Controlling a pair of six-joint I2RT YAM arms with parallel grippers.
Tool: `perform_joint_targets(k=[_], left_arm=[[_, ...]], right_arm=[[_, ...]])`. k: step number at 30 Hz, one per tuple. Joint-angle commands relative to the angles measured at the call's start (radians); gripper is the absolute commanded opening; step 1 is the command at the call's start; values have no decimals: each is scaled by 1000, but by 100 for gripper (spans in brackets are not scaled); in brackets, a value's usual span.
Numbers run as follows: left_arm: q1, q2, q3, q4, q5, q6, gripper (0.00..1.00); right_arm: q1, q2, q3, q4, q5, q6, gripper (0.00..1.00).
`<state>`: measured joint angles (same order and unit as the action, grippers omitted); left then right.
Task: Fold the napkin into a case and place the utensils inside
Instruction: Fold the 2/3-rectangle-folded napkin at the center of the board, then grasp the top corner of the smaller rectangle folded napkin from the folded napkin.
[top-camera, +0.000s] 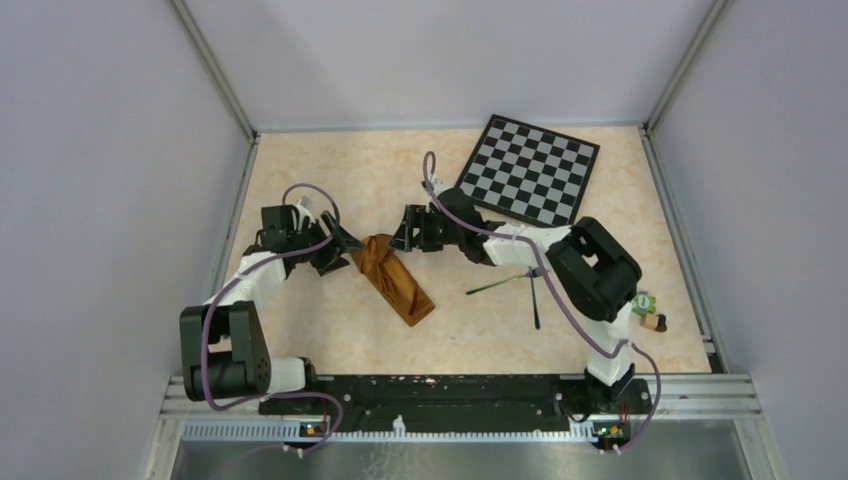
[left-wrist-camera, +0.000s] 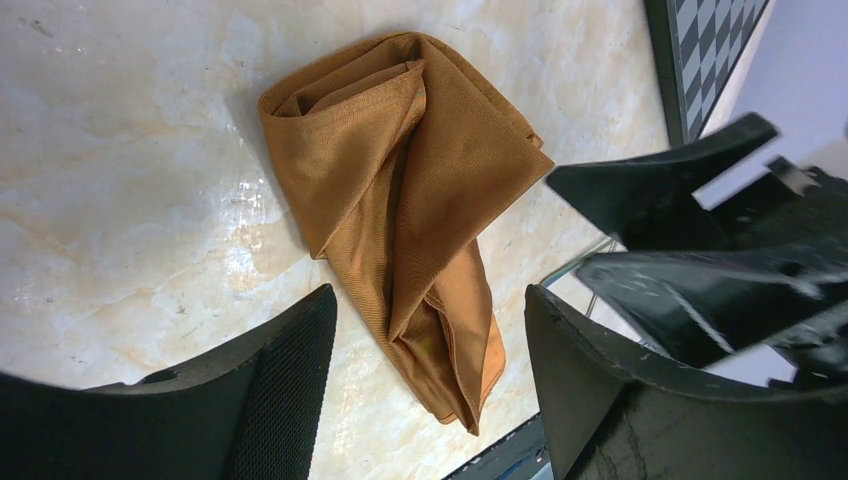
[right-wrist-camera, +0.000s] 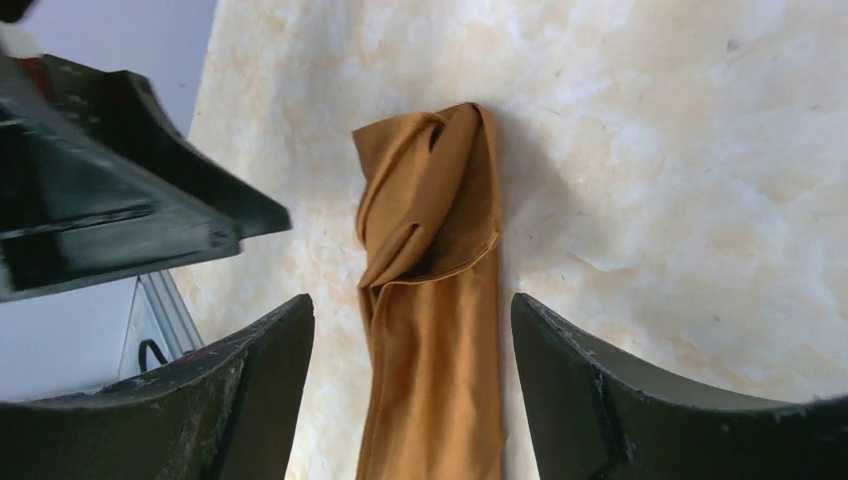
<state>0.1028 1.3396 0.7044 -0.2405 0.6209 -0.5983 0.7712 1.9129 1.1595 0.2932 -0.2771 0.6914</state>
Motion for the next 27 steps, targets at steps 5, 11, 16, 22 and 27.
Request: perform_joint_targets(k=[5,11,16,22,27], left_arm=[[3,-16,-6,-4,-19,43,74],[-24,-21,-3,-18,-93,51,74],[-54,-16,16,-48,-184,60,74],[-65,-17,38,-64,-232,69,74],[-87,-11,48,-74,-270,68,72]], right_arm=[[16,133,123,26,-47,21,68],[16,148,145,27,-41,17,65],[17,166,175,3,-31,13,57],[24,176,203,-32,-13,13,52],[42,175,228,-67,19,-7,46]])
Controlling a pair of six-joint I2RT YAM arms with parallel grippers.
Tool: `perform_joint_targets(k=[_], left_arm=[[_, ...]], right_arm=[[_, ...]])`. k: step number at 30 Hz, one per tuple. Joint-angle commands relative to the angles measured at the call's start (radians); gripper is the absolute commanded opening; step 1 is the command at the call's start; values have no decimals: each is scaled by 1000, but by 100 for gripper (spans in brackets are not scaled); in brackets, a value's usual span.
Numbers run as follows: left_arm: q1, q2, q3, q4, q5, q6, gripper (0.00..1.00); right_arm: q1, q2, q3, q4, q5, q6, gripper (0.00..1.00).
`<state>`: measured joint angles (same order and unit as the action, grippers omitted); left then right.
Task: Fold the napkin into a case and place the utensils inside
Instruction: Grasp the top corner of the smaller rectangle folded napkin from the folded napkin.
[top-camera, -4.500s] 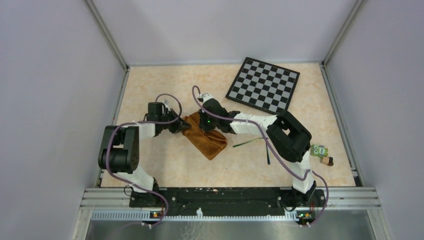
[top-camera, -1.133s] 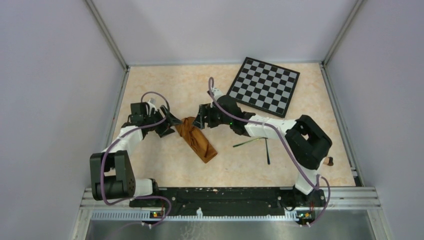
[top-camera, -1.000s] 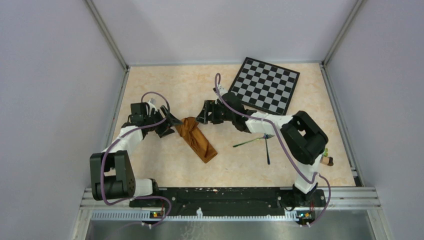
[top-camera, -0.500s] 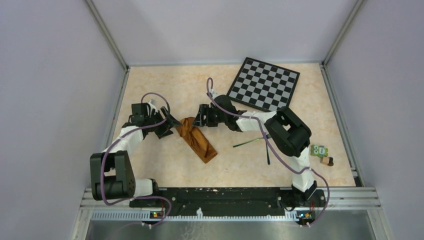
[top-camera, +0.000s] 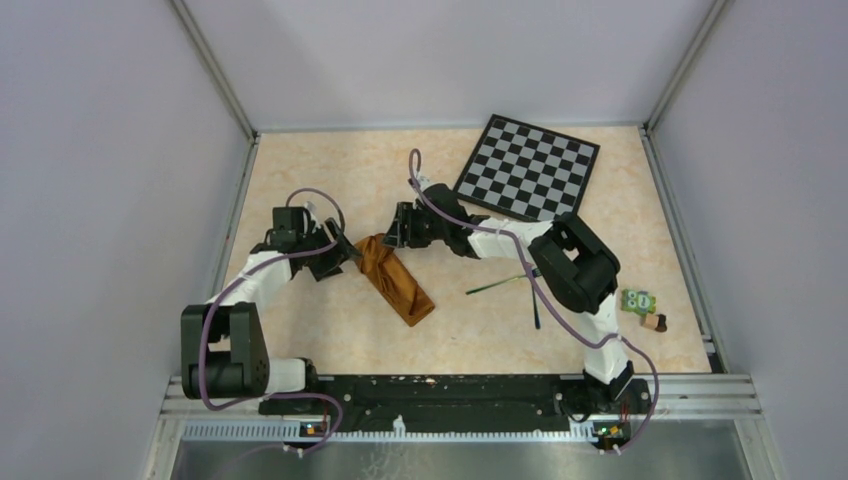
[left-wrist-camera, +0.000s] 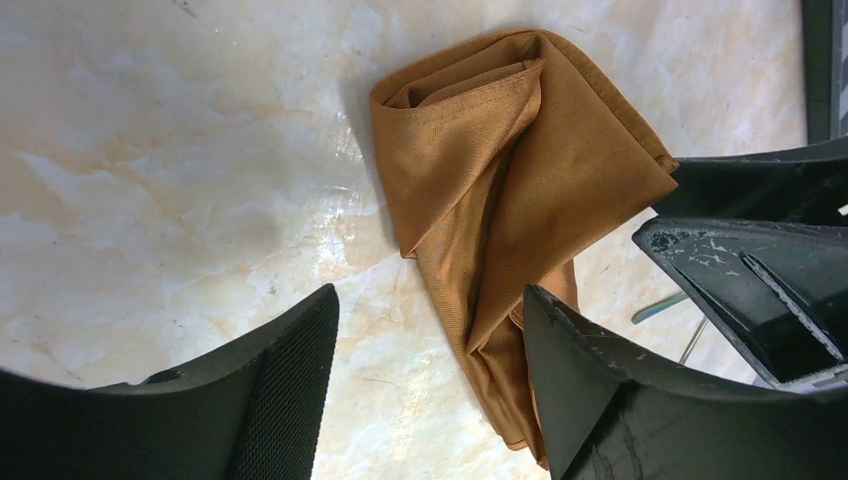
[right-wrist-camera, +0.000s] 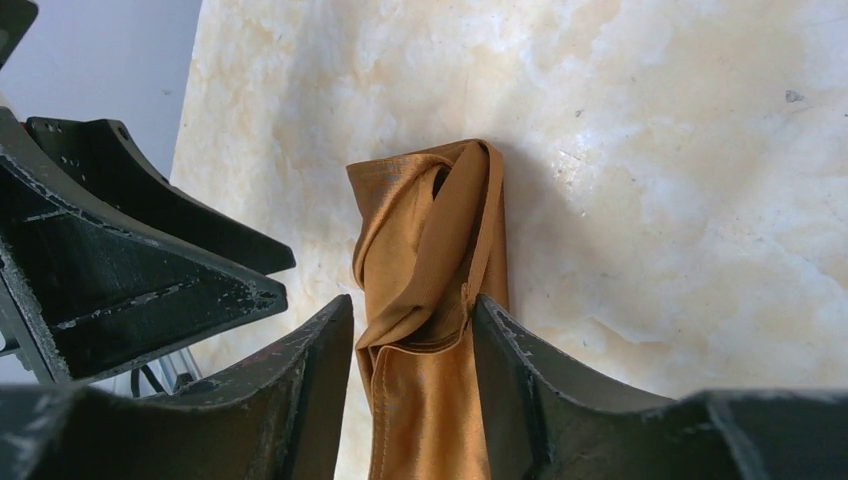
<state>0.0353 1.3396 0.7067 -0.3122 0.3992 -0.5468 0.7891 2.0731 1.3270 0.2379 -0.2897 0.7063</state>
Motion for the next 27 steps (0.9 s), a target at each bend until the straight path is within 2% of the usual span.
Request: perform_joint_targets(k=[1,8,15,19,27], left_arm=[[-27,-8,51,-7,-62,15,71],[-114,27,125,-57,-206,20,64],[-212,125,219,-96,-329,27,54],[-251,175,247,-105,-380,19,52],[-300,230,285,-129,-498,27,44]], right_arm=[[26,14,63,-15,37,-24,45],[34,22,82,-36,56,-34,35],[35,27,96,-52,72,-37,13],[35,30,103,-56,71,-34,1],[35,14,99,-46,68,-34,0]])
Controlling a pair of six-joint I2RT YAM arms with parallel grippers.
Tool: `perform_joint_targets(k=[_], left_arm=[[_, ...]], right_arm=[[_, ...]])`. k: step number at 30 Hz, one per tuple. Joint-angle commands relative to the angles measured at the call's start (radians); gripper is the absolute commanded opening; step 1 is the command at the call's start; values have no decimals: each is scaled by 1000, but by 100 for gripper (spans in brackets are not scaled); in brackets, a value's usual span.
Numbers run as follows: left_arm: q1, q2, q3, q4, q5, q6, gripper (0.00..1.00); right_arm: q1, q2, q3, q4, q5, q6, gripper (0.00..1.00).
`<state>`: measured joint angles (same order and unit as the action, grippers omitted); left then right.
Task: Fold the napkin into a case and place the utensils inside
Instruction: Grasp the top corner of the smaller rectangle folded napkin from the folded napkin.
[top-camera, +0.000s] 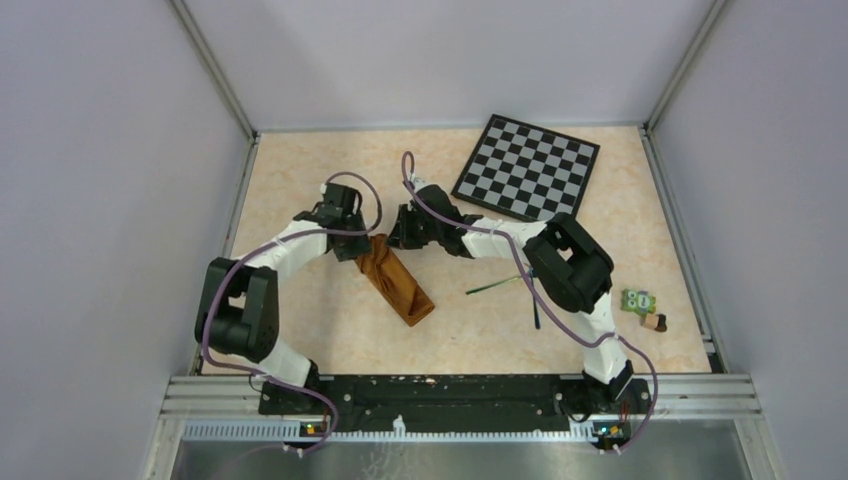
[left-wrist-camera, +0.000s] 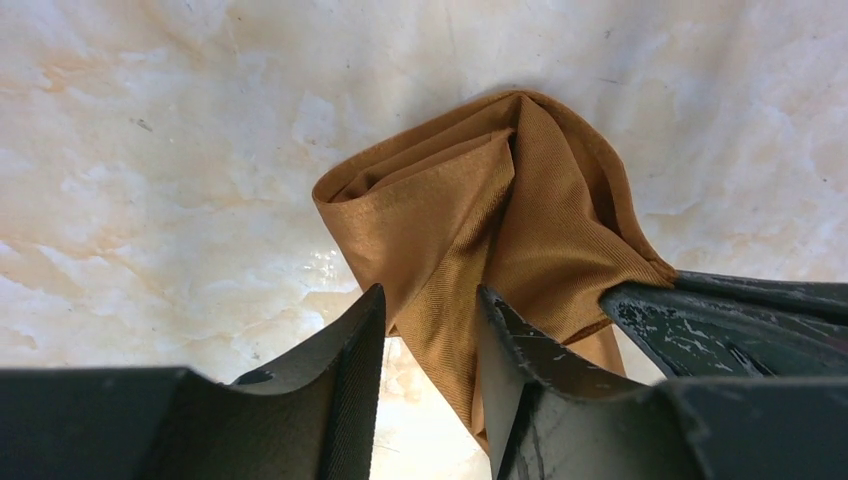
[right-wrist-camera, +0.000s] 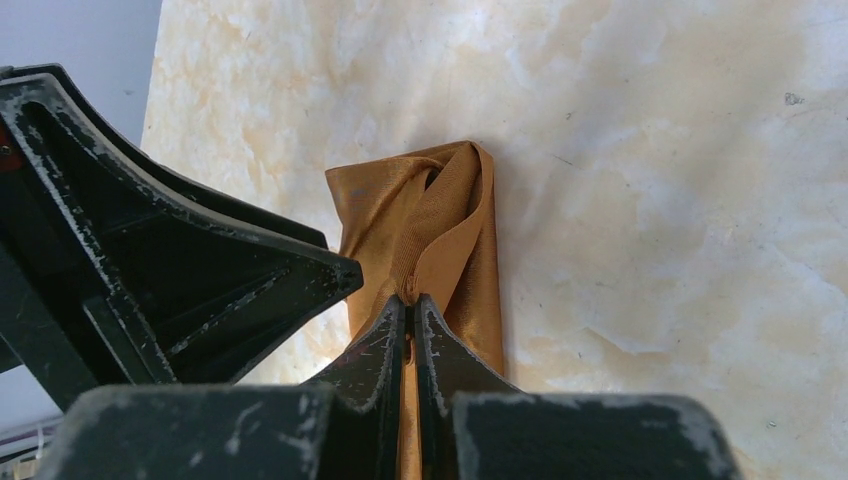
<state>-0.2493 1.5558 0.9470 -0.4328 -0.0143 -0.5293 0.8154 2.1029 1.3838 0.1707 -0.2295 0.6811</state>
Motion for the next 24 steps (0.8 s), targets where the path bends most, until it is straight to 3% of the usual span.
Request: perform_joint_targets(k=[1,11,20,24], left_arm=[[-19,22,50,-10,-87,12,42],[-66,96,96,-42,-182,15,33],[-74,68,87,-26,-225,-1,7],[-74,25,58,12,-203,4,0]], right_arm=[[8,-15,42,24,6,-8,0],[8,-12,35,41,-10,-5,0],[12,12,54,43,-40,9,0],[18,27,63,60,-55,32,0]])
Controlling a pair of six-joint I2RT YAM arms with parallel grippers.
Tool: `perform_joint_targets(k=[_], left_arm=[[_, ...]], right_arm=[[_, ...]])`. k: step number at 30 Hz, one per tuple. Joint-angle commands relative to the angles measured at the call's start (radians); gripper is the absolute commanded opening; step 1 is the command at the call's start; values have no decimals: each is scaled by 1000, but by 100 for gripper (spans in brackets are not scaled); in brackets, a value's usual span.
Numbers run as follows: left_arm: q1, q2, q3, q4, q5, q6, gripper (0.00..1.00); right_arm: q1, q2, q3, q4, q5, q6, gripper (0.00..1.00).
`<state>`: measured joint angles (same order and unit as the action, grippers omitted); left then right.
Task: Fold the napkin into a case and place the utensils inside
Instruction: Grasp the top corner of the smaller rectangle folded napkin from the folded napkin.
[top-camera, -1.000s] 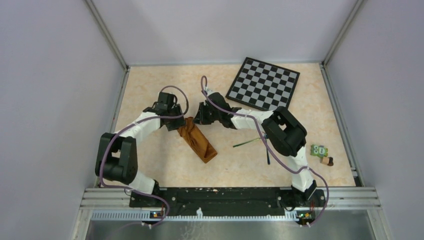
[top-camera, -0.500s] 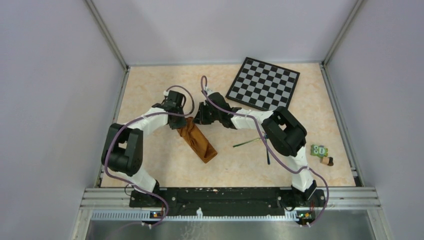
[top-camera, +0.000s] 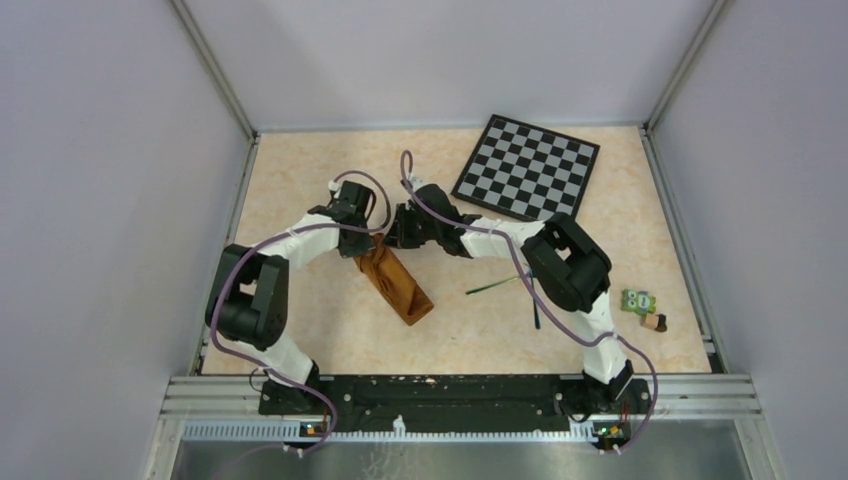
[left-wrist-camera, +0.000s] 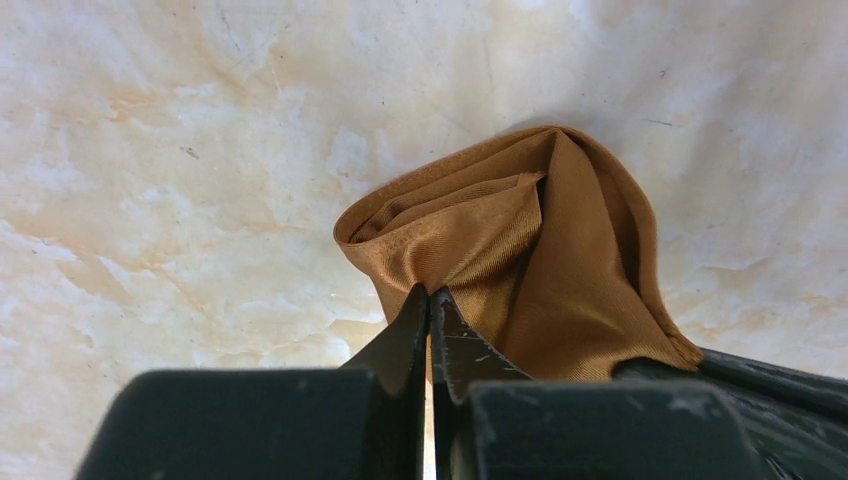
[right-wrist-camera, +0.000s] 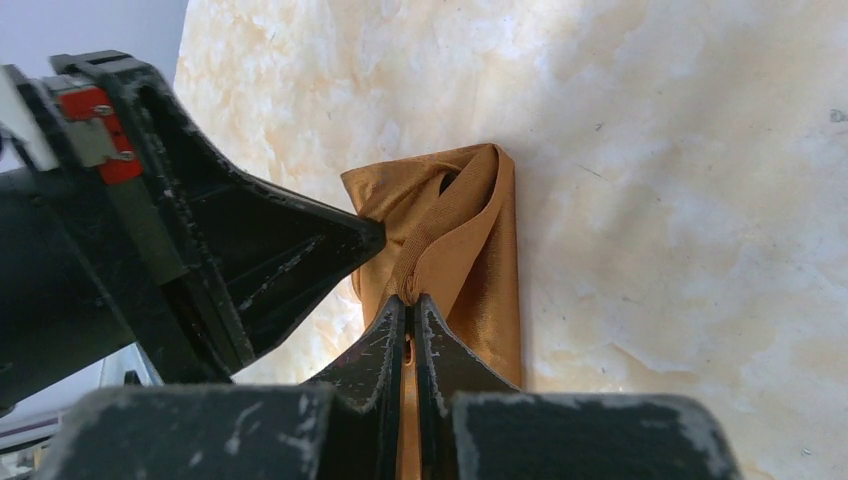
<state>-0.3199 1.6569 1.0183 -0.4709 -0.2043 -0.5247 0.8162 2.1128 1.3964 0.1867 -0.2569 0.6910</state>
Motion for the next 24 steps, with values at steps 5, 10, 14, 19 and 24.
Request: perform_joint_targets(k=[5,10,14,19,24], left_arm=[[-4,-82,-12,50,12,-1,5],[-4,-56,0,24,-6,2,16],[-4,-37,6,9,-17,-4,19],[-4,-43,6,0,-48,-9,14],[-4,-78,-21,40,-28,-7,7]], right_arm=[[27,54,88,37,-41,33,0],[28,47,85,27,-30,26,0],[28,43,83,23,-31,22,0],[29,50,86,22,-34,22,0],[33,70,99,20,-48,22,0]])
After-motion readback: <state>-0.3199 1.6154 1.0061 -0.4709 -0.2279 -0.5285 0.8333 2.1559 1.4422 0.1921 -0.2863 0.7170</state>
